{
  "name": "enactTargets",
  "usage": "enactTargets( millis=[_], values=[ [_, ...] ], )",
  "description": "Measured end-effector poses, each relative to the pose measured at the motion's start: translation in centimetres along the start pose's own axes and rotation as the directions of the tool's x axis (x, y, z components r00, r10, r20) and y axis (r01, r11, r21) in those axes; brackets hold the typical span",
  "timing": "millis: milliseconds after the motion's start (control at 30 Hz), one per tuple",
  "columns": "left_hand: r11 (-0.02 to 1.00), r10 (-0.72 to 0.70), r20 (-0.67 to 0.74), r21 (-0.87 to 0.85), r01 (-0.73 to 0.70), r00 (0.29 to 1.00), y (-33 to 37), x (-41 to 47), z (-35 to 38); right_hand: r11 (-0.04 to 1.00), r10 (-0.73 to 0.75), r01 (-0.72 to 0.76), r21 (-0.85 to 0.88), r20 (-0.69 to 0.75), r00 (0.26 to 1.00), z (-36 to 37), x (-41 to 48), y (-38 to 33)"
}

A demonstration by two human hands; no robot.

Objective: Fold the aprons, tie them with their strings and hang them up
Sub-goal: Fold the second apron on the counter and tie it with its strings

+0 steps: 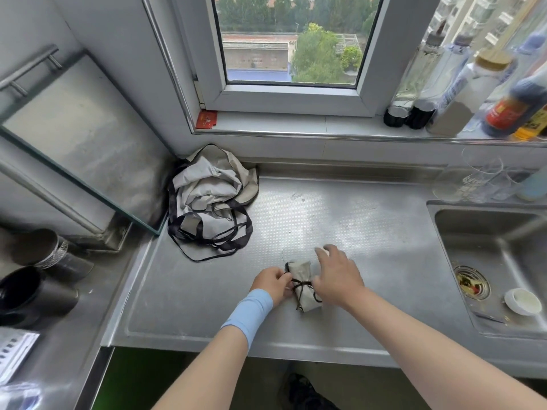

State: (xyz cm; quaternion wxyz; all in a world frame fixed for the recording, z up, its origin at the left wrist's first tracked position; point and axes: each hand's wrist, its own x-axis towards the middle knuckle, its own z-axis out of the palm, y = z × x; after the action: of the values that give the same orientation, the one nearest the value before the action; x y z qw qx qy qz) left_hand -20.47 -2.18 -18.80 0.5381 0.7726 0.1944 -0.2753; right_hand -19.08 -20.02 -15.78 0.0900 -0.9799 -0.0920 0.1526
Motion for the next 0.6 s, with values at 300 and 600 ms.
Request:
enactTargets(
  millis=[300,600],
  values=[
    [1.000,0.027,0.022,0.001,-0.027,0.999,-0.9,-2.6,-0.9,0.893,-0.328,0.351,-0.281,0.126,0.936,0.6,1.0,-0.8],
    [0.817,0.236,0.063,0.527,-0.233,0.970,-2.3,-6.7,-2.0,0.977,-0.204,0.200,0.072,0.042,0.978,1.5,-2.7,-2.8]
  ],
)
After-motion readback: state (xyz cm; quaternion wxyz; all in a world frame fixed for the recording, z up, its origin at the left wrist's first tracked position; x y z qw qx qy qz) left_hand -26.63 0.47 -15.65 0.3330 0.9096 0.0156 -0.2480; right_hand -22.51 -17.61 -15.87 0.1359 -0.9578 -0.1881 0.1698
